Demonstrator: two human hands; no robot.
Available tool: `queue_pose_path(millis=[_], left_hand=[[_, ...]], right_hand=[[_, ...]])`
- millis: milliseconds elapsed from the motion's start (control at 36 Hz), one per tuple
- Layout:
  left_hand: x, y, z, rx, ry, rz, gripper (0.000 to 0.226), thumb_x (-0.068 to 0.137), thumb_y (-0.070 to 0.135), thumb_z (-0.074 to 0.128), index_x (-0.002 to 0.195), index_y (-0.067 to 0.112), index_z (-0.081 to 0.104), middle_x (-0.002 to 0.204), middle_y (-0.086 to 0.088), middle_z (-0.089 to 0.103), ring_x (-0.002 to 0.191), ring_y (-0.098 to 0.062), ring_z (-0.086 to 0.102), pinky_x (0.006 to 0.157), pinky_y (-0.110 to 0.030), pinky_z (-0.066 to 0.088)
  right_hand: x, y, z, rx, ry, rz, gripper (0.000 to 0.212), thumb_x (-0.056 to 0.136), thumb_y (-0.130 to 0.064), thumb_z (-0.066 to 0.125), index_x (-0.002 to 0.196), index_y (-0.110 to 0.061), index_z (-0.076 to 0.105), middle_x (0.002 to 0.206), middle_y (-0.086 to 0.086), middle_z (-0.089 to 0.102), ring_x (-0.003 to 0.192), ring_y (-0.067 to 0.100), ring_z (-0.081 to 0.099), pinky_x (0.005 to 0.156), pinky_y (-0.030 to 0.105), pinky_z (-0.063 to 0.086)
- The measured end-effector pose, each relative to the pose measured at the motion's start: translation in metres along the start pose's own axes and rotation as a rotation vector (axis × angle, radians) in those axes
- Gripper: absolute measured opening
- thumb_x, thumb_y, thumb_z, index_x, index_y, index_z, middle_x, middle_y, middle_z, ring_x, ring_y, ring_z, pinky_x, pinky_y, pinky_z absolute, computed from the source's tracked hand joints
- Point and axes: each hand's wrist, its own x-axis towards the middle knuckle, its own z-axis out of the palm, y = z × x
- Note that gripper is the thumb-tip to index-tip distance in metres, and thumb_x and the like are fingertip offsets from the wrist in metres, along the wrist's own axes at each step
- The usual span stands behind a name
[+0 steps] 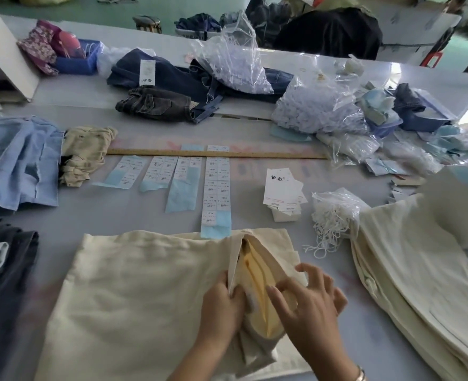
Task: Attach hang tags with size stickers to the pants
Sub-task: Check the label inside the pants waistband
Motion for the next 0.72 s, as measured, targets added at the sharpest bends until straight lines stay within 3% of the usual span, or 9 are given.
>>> queue_pose_path(millis=[83, 139, 222, 278, 333, 389, 472, 611, 722], left_hand=[[-0.003, 0.008, 0.001, 0.018, 0.032, 0.028, 0.013, 0.091, 0.017, 0.055, 0.091, 0.03, 0.053, 0.079, 0.014, 0.06, 0.07, 0.004, 0.055, 0.056, -0.005, 0.04], [-0.006, 0.013, 0.002, 0.035, 0.043, 0.051, 0.01, 0.092, 0.02, 0.054, 0.097, 0.028, 0.052, 0.083, 0.012, 0.061, 0.074, 0.0, 0.057, 0.061, -0.009, 0.042], [-0.007, 0.018, 0.002, 0.061, 0.047, 0.067, 0.009, 0.09, 0.019, 0.056, 0.096, 0.023, 0.051, 0.086, 0.008, 0.063, 0.081, -0.014, 0.062, 0.066, -0.024, 0.041], [-0.003, 0.018, -0.004, 0.083, 0.038, 0.05, 0.01, 0.089, 0.018, 0.057, 0.098, 0.022, 0.053, 0.087, 0.007, 0.062, 0.083, -0.017, 0.061, 0.064, -0.02, 0.038], [0.003, 0.018, -0.014, 0.0, 0.006, 0.03, 0.008, 0.089, 0.018, 0.06, 0.094, 0.025, 0.058, 0.085, 0.013, 0.065, 0.081, -0.01, 0.063, 0.061, -0.01, 0.042], [0.009, 0.018, -0.026, -0.119, -0.028, -0.008, 0.008, 0.088, 0.017, 0.063, 0.086, 0.024, 0.064, 0.079, 0.011, 0.071, 0.078, -0.006, 0.066, 0.063, -0.009, 0.047], [0.012, 0.017, -0.044, -0.294, -0.063, -0.072, 0.009, 0.088, 0.014, 0.064, 0.086, 0.021, 0.071, 0.082, 0.005, 0.075, 0.081, -0.012, 0.07, 0.075, -0.026, 0.054], [0.013, 0.018, -0.059, -0.465, -0.091, -0.122, 0.009, 0.088, 0.012, 0.065, 0.091, 0.015, 0.073, 0.09, -0.005, 0.075, 0.089, -0.024, 0.071, 0.085, -0.042, 0.055], [0.013, 0.016, -0.069, -0.559, -0.111, -0.167, 0.011, 0.088, 0.009, 0.064, 0.095, 0.008, 0.072, 0.094, -0.013, 0.074, 0.092, -0.032, 0.07, 0.088, -0.046, 0.054]], right_hand=[[-0.002, -0.006, -0.006, -0.147, -0.204, -0.053, 0.085, 0.06, -0.094, 0.005, 0.084, -0.043, 0.069, 0.107, -0.023, 0.034, 0.115, -0.001, 0.028, 0.097, 0.034, 0.009], [-0.005, -0.014, -0.005, -0.202, -0.265, -0.069, 0.085, 0.061, -0.092, 0.007, 0.087, -0.038, 0.067, 0.097, -0.021, 0.035, 0.109, 0.0, 0.034, 0.097, 0.034, 0.01], [-0.007, -0.019, -0.001, -0.06, -0.197, -0.118, 0.055, 0.081, -0.073, 0.033, 0.07, -0.024, 0.057, 0.074, -0.012, 0.043, 0.078, 0.005, 0.047, 0.085, 0.03, 0.029], [-0.005, -0.018, -0.001, 0.237, -0.136, -0.054, 0.036, 0.088, -0.042, 0.059, 0.063, -0.017, 0.056, 0.061, -0.005, 0.047, 0.06, 0.007, 0.048, 0.064, 0.029, 0.037], [0.001, -0.014, -0.005, 0.539, -0.151, 0.08, 0.026, 0.088, -0.019, 0.065, 0.063, -0.012, 0.063, 0.055, -0.005, 0.054, 0.054, 0.004, 0.047, 0.056, 0.028, 0.038], [0.006, -0.011, -0.011, 0.811, -0.294, 0.167, 0.021, 0.092, -0.015, 0.058, 0.076, -0.012, 0.072, 0.065, -0.001, 0.066, 0.063, 0.006, 0.057, 0.061, 0.029, 0.044], [0.011, -0.008, -0.012, 1.063, -0.481, 0.244, 0.027, 0.094, -0.013, 0.05, 0.088, -0.013, 0.076, 0.086, 0.007, 0.073, 0.083, 0.016, 0.064, 0.078, 0.03, 0.05], [0.016, -0.019, -0.009, 1.232, -0.563, 0.25, 0.027, 0.09, -0.007, 0.049, 0.087, -0.008, 0.076, 0.09, 0.01, 0.073, 0.085, 0.014, 0.067, 0.076, 0.021, 0.052], [0.017, -0.026, -0.007, 1.319, -0.615, 0.229, 0.03, 0.081, -0.015, 0.049, 0.095, -0.002, 0.074, 0.102, 0.018, 0.071, 0.098, 0.024, 0.068, 0.08, 0.025, 0.052]])
